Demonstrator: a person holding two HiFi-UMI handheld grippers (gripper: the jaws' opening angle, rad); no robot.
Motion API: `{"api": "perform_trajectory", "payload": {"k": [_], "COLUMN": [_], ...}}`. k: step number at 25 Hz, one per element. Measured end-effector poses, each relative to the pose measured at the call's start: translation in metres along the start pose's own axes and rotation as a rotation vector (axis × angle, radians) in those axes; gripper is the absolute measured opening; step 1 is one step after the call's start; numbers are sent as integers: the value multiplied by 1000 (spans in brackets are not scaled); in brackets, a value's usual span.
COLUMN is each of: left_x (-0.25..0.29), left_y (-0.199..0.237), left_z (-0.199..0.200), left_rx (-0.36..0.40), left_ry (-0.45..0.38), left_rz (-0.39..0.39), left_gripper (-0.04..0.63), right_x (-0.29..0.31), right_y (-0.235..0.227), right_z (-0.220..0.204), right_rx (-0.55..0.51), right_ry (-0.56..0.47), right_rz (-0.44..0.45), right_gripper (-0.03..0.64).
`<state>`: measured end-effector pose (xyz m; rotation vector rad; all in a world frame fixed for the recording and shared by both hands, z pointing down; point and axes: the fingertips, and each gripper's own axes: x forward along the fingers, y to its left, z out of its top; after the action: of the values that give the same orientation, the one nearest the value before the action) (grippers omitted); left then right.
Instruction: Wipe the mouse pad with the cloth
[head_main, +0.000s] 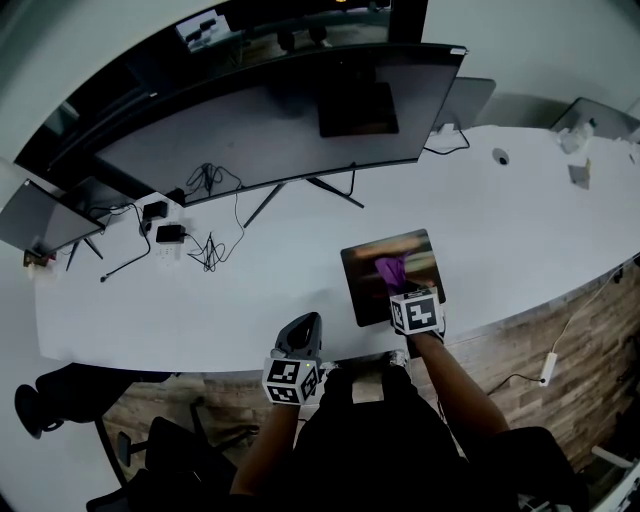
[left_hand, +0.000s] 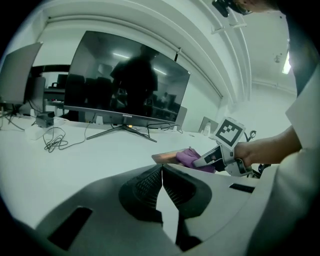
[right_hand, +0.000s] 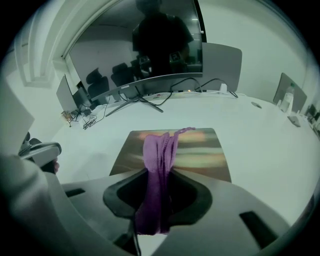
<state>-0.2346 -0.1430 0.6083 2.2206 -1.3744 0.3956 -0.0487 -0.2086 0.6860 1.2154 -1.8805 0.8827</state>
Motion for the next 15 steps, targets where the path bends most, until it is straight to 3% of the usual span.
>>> {"api": "perform_trajectory", "payload": {"k": [6,11,15], "left_x": [16,25,26], "left_y": [-20,-34,-42], "left_z": [7,16,20], "left_rx": [45,9,30], "left_ry": [13,-4,-8], "left_rz": [-15,-34,-37], "left_gripper": [20,20,20], "right_x": [-7,-19,-23], "right_y": [-33,-62,-78], "right_z": [-4,-4,-7], "right_rx": [-21,-40,-21], "right_ry": [-6,-17,-16], "right_rz": [-47,-104,-126], "right_gripper": [129,132,132]}}
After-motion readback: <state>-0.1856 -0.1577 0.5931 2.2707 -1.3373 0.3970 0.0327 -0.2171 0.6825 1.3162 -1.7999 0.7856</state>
